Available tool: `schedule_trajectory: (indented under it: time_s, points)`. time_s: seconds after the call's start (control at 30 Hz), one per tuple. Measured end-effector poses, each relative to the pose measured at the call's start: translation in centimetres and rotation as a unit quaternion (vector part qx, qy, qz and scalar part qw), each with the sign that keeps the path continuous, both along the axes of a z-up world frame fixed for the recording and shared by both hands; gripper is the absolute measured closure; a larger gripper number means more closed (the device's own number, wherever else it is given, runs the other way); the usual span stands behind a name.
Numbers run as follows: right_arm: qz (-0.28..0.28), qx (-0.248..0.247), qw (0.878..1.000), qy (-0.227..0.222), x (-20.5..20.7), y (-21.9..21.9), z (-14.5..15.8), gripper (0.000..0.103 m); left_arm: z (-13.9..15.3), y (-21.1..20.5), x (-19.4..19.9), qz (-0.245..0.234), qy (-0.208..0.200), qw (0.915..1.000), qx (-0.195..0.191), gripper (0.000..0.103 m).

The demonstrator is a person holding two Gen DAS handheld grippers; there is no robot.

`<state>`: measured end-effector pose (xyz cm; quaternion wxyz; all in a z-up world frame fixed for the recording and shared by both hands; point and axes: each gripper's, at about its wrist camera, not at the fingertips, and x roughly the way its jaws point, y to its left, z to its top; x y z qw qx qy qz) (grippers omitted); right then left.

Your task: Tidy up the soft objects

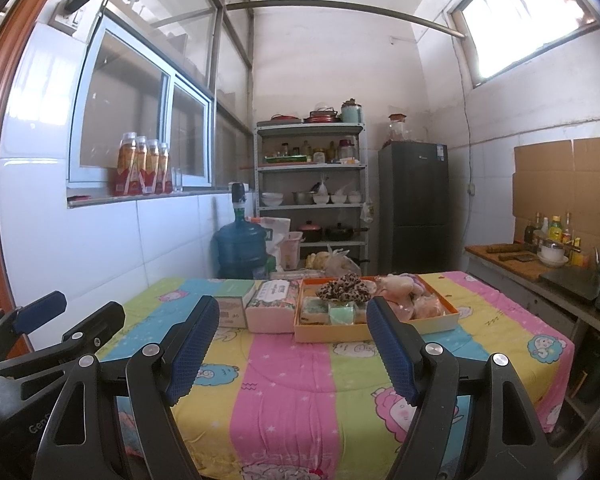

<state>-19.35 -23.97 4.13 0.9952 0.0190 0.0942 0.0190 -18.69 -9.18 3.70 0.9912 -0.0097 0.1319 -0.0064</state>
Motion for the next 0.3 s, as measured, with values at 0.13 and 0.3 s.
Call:
schedule_trajectory:
  time_s: [0.13,0.3]
  points:
    - [0.000,0.000,1.000,0.000,0.01,0.00,-0.01,0.025,0.08,0.32,-0.10,0.003,0.001,1.0000,-0.002,0.031]
    - [0.000,0.000,1.000,0.000,-0.04,-0.11,-0.01,0.025,0.07,0.66,-0.30,0.003,-0.001,1.0000,-0.003,0.030]
